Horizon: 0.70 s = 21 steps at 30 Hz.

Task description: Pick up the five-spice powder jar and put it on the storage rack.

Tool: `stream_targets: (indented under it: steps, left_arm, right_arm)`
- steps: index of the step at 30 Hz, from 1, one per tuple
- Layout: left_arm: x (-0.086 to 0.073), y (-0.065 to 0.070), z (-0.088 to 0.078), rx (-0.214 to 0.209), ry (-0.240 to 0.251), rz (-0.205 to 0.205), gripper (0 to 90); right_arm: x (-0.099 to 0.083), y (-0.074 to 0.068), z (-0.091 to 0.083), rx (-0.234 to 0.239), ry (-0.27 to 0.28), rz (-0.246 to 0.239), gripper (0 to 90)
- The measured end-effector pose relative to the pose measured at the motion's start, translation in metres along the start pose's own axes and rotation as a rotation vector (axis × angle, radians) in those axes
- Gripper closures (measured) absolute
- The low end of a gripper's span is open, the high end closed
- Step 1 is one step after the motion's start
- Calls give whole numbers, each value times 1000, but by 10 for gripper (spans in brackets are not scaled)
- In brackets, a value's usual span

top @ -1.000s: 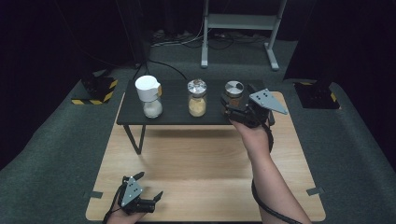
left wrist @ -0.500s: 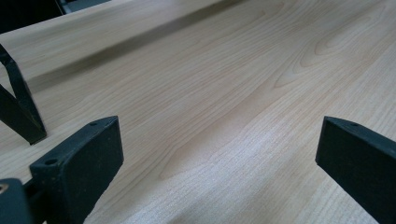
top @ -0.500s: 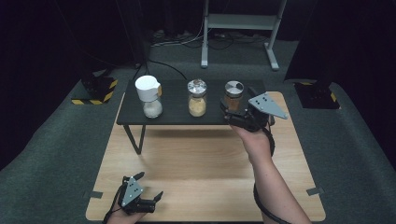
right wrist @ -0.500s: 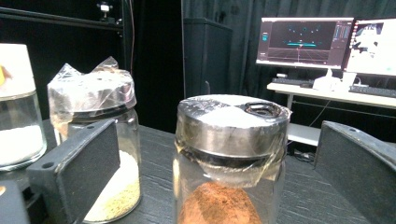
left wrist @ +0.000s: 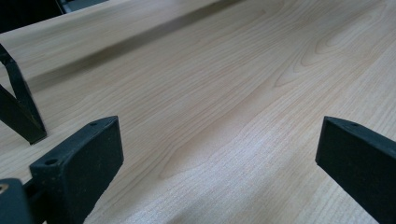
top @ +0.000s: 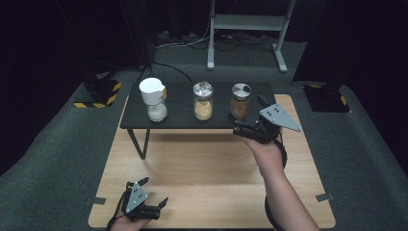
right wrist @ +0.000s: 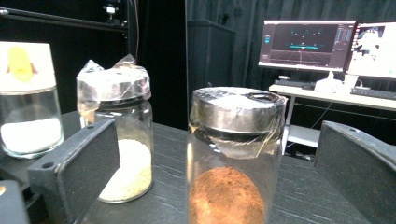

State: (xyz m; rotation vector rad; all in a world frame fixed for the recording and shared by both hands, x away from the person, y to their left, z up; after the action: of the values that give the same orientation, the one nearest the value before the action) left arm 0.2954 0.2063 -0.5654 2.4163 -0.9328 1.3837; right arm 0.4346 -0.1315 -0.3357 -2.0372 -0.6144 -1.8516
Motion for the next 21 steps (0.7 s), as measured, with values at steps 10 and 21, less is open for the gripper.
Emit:
stream_targets:
  steps: [10,21]
  left_arm:
    - [0,0,0,-2,-1,-1,11]
    - [0,0,0,-2,-1,-2,11]
  right_arm:
    - [-2,-4,-15,5,-5,-13,0]
    - [-8,-9,-21,6,-27,-33,0]
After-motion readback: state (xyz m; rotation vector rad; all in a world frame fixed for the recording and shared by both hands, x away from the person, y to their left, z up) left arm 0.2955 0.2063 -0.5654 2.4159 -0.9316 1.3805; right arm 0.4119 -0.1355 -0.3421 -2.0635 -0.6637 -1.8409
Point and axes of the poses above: each handheld gripper's, and its own axes: z roughly forward along the jaws, x roughly out of its top, y roughly to its right, the point moved 4 cm from there along z, roughly forward along the jaws, and after that the axes turned 7 degrees about -y, right-handed, at the moved point
